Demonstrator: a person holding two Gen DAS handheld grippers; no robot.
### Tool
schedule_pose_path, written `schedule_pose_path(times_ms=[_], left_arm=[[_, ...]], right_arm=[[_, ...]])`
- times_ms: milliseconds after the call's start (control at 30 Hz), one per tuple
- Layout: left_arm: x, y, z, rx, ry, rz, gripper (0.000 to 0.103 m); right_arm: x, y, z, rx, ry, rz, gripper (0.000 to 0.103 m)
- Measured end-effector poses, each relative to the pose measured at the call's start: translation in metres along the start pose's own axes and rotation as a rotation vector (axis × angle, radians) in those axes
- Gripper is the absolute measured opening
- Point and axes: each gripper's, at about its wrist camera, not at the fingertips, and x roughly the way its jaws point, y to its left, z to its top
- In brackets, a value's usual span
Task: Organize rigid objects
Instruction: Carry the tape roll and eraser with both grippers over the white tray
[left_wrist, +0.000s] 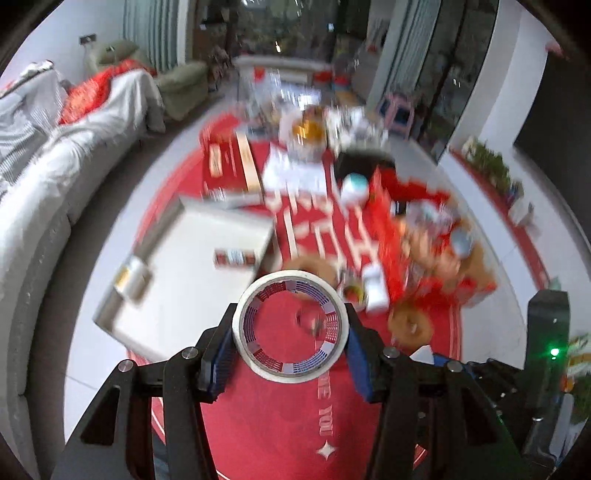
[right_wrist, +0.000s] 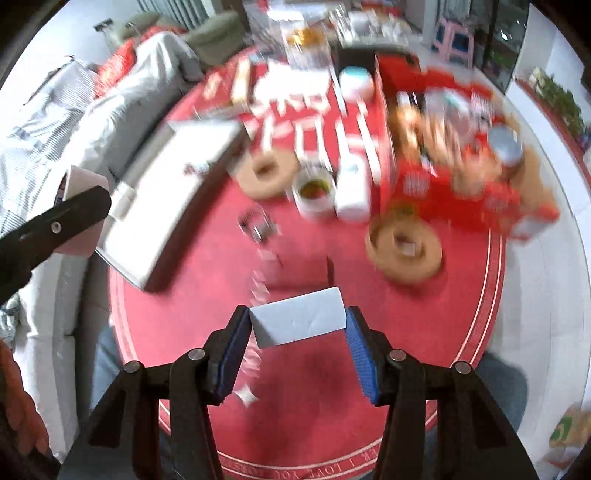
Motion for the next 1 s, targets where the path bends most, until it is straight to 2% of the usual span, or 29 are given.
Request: schedule_pose_path(times_ms=[167, 267, 400, 500, 600, 733, 1000], left_arm=[[-0.053, 0.022, 0.05, -0.045, -0.125, 0.023, 0.057], [-0.081, 0.041, 0.077, -0.062, -0.205, 0.076, 0.057], [-0.098, 0.072, 0.097, -0.102, -0.268, 0.162, 0.057], [-0.092, 0.096, 0.1, -0.145, -0.278, 0.227, 0.057], [-0.069, 0.118, 0.093, -0.178, -0.254, 0.289, 0.057], [-0.012, 0.141, 0.074, -0.203, -0.159, 0.332, 0.057], [0.092, 0.164, 0.035, -0.231, 0.04, 0.366, 0.057]], right_arm=[[-0.043, 0.029, 0.047, -0.025, -0.081, 0.075, 0.054], [-0.065, 0.049, 0.08, -0.046, -0.118, 0.13, 0.054], [-0.089, 0.076, 0.113, -0.081, -0.163, 0.187, 0.054], [-0.104, 0.104, 0.142, -0.127, -0.219, 0.197, 0.054], [-0.102, 0.131, 0.158, -0.178, -0.258, 0.196, 0.054], [-0.071, 0.158, 0.164, -0.22, -0.257, 0.176, 0.054], [0.041, 0.17, 0.161, -0.194, -0.077, 0.158, 0.054]])
